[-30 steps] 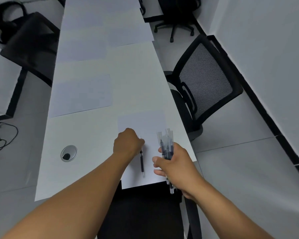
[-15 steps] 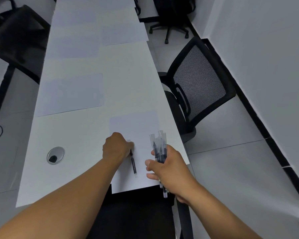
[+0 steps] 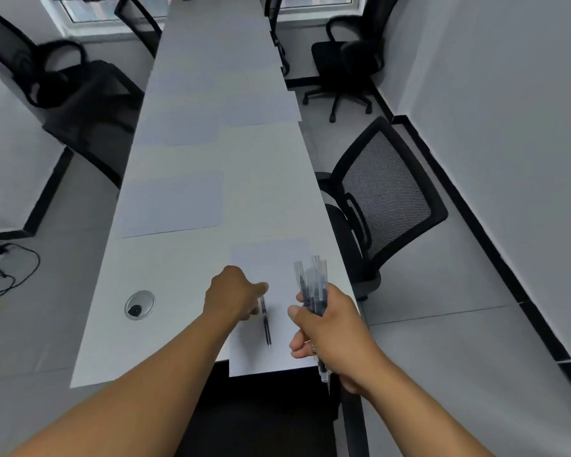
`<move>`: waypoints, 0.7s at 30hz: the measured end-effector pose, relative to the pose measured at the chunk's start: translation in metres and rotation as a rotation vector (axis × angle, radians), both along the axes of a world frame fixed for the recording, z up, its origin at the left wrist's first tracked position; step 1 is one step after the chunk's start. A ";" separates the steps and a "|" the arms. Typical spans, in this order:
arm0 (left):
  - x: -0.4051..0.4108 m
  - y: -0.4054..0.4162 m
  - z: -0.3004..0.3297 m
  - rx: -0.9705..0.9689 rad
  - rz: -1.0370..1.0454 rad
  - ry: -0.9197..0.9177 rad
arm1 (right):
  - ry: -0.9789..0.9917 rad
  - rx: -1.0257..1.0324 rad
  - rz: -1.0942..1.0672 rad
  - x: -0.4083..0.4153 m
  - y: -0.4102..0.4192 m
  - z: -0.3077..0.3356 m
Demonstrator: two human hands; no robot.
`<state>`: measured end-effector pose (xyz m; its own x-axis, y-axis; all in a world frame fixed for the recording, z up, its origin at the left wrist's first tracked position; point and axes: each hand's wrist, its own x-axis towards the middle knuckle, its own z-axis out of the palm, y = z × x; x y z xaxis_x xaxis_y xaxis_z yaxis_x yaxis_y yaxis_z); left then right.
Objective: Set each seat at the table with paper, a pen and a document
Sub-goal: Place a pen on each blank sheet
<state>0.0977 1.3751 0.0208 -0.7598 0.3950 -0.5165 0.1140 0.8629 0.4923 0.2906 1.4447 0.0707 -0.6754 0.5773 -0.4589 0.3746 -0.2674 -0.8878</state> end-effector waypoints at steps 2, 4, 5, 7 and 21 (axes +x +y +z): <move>0.005 -0.004 0.027 0.061 0.026 0.001 | 0.016 0.022 0.010 0.001 0.000 0.016; 0.011 -0.011 0.059 0.115 0.034 0.030 | 0.050 0.039 0.014 -0.002 -0.002 0.035; 0.013 -0.015 0.075 0.139 0.032 0.046 | 0.064 0.051 0.021 -0.004 -0.004 0.045; 0.019 -0.027 0.108 0.186 0.027 0.075 | 0.095 0.075 0.033 -0.009 -0.011 0.066; 0.039 -0.216 0.282 0.257 0.010 0.444 | 0.289 0.242 0.129 -0.041 -0.155 0.204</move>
